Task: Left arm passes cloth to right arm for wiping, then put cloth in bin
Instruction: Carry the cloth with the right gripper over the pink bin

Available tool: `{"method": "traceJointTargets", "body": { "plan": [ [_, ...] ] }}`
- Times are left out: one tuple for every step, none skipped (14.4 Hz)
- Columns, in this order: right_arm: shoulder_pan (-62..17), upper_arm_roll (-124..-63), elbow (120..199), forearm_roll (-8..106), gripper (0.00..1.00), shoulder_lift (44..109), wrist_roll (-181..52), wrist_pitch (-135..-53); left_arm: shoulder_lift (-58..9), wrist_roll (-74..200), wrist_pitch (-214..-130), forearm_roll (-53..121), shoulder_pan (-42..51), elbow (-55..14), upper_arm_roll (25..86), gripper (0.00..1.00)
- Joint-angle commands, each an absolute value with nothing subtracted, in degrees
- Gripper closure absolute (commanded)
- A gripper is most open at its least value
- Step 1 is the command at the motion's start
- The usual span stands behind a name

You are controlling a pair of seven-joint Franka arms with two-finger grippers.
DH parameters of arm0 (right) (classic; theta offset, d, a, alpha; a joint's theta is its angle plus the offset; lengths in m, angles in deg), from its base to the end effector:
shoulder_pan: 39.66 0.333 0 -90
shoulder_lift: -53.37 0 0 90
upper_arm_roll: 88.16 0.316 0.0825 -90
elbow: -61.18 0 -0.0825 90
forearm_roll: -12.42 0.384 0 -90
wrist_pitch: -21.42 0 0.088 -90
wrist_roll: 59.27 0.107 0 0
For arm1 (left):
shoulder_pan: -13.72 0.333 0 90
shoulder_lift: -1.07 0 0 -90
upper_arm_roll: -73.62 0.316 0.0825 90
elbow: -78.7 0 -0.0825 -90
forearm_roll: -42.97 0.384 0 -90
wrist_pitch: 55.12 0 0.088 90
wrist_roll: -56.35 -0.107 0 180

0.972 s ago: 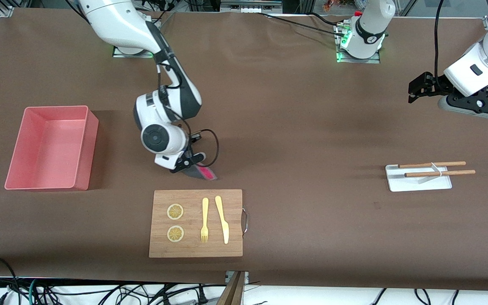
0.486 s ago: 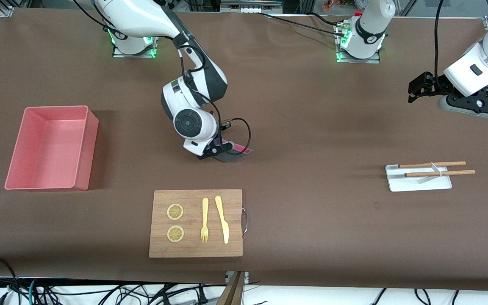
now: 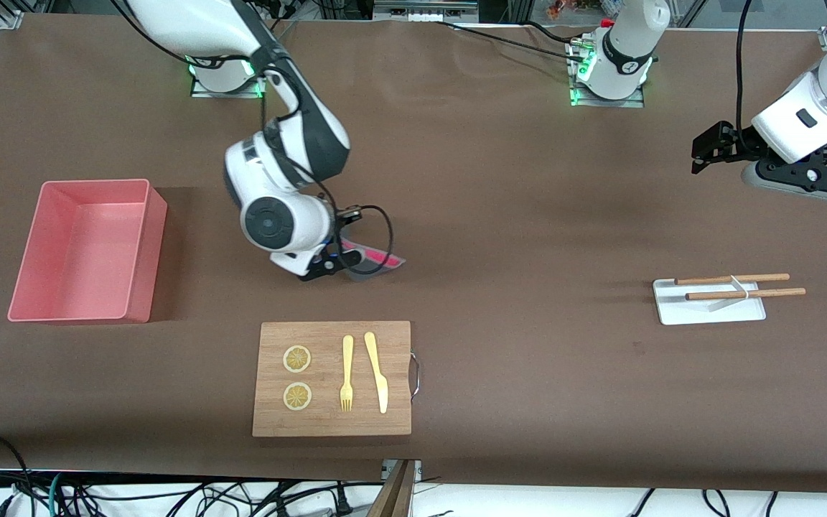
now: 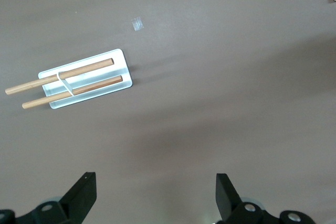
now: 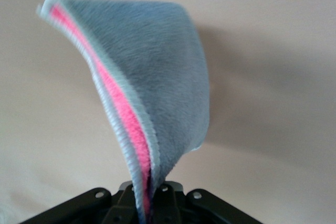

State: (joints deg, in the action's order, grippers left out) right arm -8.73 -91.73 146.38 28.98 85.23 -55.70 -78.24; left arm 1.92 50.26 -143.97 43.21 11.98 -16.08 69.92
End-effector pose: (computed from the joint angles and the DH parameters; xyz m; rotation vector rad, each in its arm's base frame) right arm 0.5801 0.3363 0.3313 -2.9038 -0.4794 0.5266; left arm 0.5423 -0.0514 0.5918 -3.1180 0.3149 0.1391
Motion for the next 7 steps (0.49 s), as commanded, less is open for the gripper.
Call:
{"method": "traceJointTargets", "body": {
  "plan": [
    [-13.0, -91.2, 147.1, 27.9, 1.00, 80.3, -62.0, -73.9, 2.2, 49.0, -142.7, 44.6, 12.1, -15.2, 70.0, 0.00],
    [-14.5, -91.3, 147.2, 27.6, 1.00, 78.8, -64.2, -72.3, 2.1, 49.0, -142.7, 44.7, 12.1, -14.9, 69.9, 0.00],
    [-16.3, -91.4, 147.2, 26.2, 1.00, 77.2, -66.3, -71.0, 2.0, 49.0, -142.7, 44.7, 12.0, -14.6, 69.9, 0.00],
    [-17.9, -91.4, 147.7, 24.0, 1.00, 75.6, -69.2, -69.8, 2.0, 49.0, -142.7, 44.7, 12.0, -14.5, 69.9, 0.00],
    [-19.9, -91.4, 148.4, 22.2, 1.00, 73.8, -73.1, -68.6, 2.0, 49.1, -142.7, 44.7, 12.0, -14.5, 69.9, 0.00],
    [-22.8, -91.4, 149.2, 21.6, 1.00, 72.0, -77.2, -67.0, 2.0, 49.1, -142.7, 44.7, 12.0, -14.5, 69.9, 0.00],
    [-25.2, -91.4, 150.6, 21.3, 1.00, 70.3, -80.9, -66.0, 2.0, 49.2, -142.7, 44.7, 12.0, -14.5, 69.9, 0.00]
  ]
}}
